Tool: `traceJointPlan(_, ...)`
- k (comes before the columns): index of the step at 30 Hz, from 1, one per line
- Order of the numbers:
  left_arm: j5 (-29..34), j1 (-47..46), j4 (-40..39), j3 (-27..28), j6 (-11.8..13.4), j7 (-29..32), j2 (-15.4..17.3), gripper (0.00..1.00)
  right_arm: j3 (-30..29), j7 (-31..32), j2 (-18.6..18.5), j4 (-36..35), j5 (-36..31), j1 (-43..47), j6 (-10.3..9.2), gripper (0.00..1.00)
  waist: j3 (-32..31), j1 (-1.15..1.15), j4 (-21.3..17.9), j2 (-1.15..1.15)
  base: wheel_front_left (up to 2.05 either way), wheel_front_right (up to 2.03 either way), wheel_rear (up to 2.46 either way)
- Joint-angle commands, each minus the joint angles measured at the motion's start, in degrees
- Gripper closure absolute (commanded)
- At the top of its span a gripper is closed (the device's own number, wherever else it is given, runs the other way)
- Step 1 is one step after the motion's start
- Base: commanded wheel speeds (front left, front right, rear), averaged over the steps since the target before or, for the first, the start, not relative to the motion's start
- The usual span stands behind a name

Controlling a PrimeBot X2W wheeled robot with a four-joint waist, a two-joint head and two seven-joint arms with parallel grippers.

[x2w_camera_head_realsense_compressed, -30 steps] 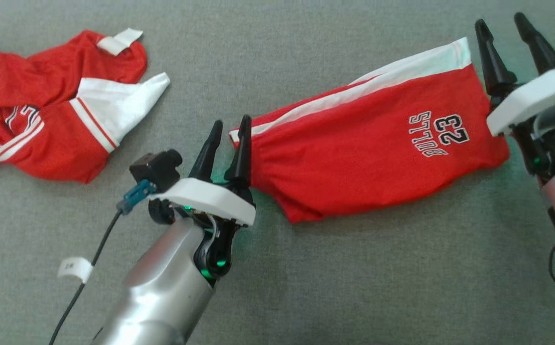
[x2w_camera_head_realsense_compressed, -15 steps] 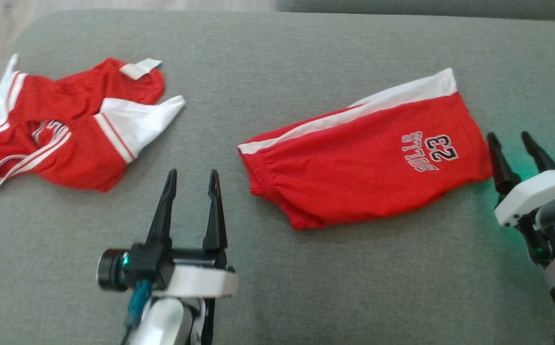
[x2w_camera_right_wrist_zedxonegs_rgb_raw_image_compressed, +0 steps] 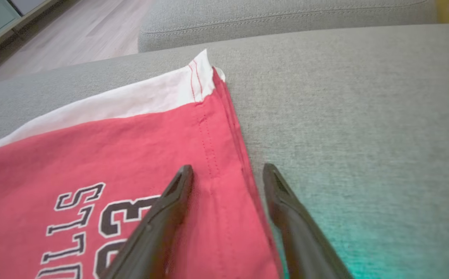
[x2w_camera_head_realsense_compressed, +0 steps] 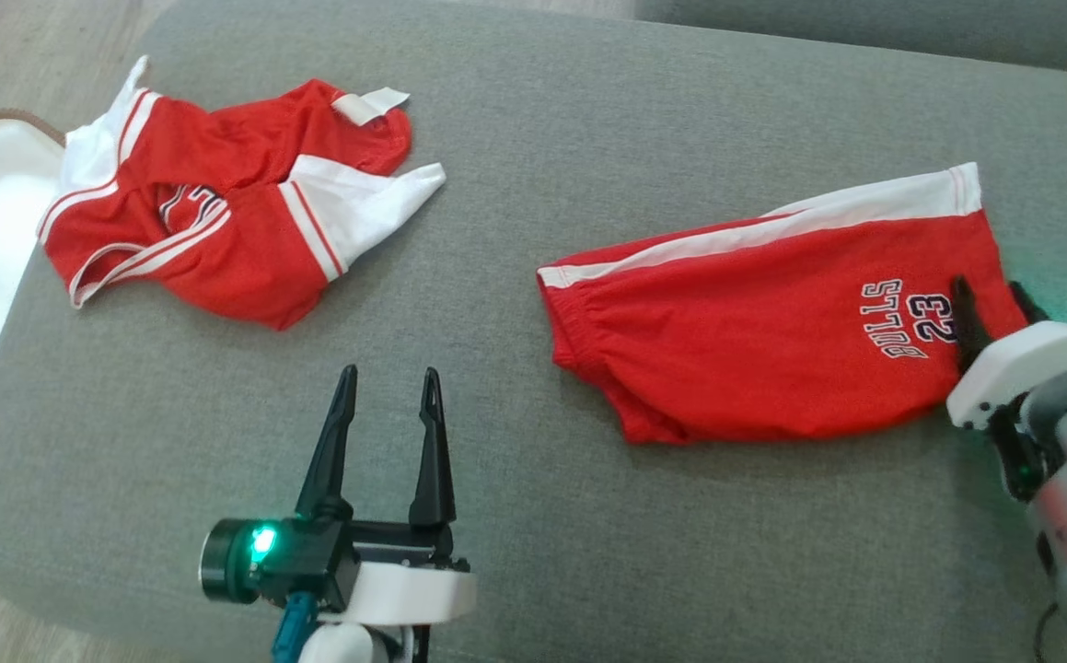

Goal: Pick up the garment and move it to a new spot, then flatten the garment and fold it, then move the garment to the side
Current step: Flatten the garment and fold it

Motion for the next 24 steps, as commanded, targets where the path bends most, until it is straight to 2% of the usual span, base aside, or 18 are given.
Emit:
traceJointPlan(1,-0.43,-1.06,-1.84,1.19,0.51,-0.37,0.11,0.00,0.96,0.43,0.22,-0.19,-0.08,-0.73,-0.05,1.00,-0.01,0.00,0.20,0.00,0.00,0.00,0.00)
traceJointPlan(5,-0.30,-0.97,-1.20,1.38,0.74,-0.37,0.11,0.00,1.17,0.09,1.07,0.88,0.70,-1.13,-0.05,1.00,-0.64,0.00,-0.67,0.00,0.00,0.00,0.00)
traceJointPlan(10,0.14,-0.68,-0.21,1.68,0.26,-0.37,0.11,0.00,0.89,-2.18,0.77,2.11,0.80,-2.08,-0.05,1.00,-2.09,0.00,-4.04,0.00,0.00,0.00,0.00)
traceJointPlan(18,0.68,-0.49,0.80,2.13,-0.76,-0.37,0.11,0.00,-0.16,-3.78,-2.23,4.93,0.55,-2.42,-0.05,1.00,-3.51,0.00,-11.56,0.00,0.00,0.00,0.00)
traceJointPlan(24,0.76,-1.38,1.82,1.97,-1.50,-0.37,0.11,0.00,-0.23,-5.71,-4.57,4.79,-0.18,-2.41,-0.05,1.00,-3.83,0.00,-14.33,0.00,0.00,0.00,0.00)
